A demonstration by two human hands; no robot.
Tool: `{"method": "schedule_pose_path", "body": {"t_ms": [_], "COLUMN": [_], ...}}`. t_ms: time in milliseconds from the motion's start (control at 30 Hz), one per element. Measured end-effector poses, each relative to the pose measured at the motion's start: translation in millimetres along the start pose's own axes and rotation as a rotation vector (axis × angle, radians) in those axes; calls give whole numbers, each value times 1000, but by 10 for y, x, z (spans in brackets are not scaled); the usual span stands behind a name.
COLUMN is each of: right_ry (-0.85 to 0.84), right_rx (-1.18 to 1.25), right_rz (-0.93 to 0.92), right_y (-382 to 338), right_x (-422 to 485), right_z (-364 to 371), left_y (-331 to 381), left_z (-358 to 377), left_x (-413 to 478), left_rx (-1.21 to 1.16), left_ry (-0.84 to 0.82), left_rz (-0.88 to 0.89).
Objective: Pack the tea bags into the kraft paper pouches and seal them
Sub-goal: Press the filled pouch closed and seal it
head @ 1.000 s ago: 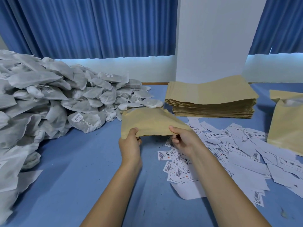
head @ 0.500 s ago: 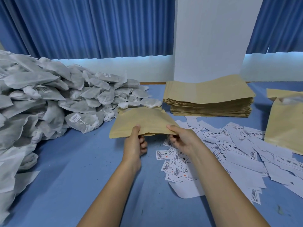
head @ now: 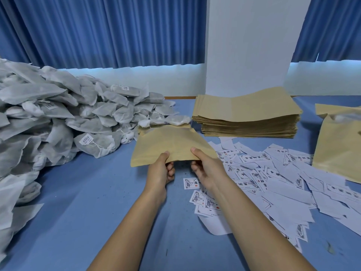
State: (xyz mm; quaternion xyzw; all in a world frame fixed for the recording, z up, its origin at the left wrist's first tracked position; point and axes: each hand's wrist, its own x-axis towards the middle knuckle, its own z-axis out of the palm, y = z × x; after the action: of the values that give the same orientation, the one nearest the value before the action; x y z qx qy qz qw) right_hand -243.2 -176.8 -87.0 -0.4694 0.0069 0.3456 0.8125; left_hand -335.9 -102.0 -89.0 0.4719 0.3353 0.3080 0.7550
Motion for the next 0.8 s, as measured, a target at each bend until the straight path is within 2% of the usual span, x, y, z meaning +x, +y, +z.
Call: {"method": "schedule_pose_path", "body": {"t_ms": [100, 267, 433, 667, 800], "right_ry": [-55, -30, -111, -106, -181], "right_rx": [-45, -86, 12, -48, -64], "right_rz": [22, -31, 83, 44, 85], "right_y": [35, 79, 120, 159, 174], "right_x": [-10, 2, -20, 19, -23], "right_z": [27, 37, 64, 77, 87], "left_y": [-21, -45, -55, -66, -61], "left_z": [0, -1, 11, 25, 32], "left_x": [-4, 1, -11, -47, -43], "left_rx": [18, 32, 89, 162, 174], "left_ry": [-7, -3, -6, 9, 20], "left_rz": [8, 23, 42, 73, 42]}}
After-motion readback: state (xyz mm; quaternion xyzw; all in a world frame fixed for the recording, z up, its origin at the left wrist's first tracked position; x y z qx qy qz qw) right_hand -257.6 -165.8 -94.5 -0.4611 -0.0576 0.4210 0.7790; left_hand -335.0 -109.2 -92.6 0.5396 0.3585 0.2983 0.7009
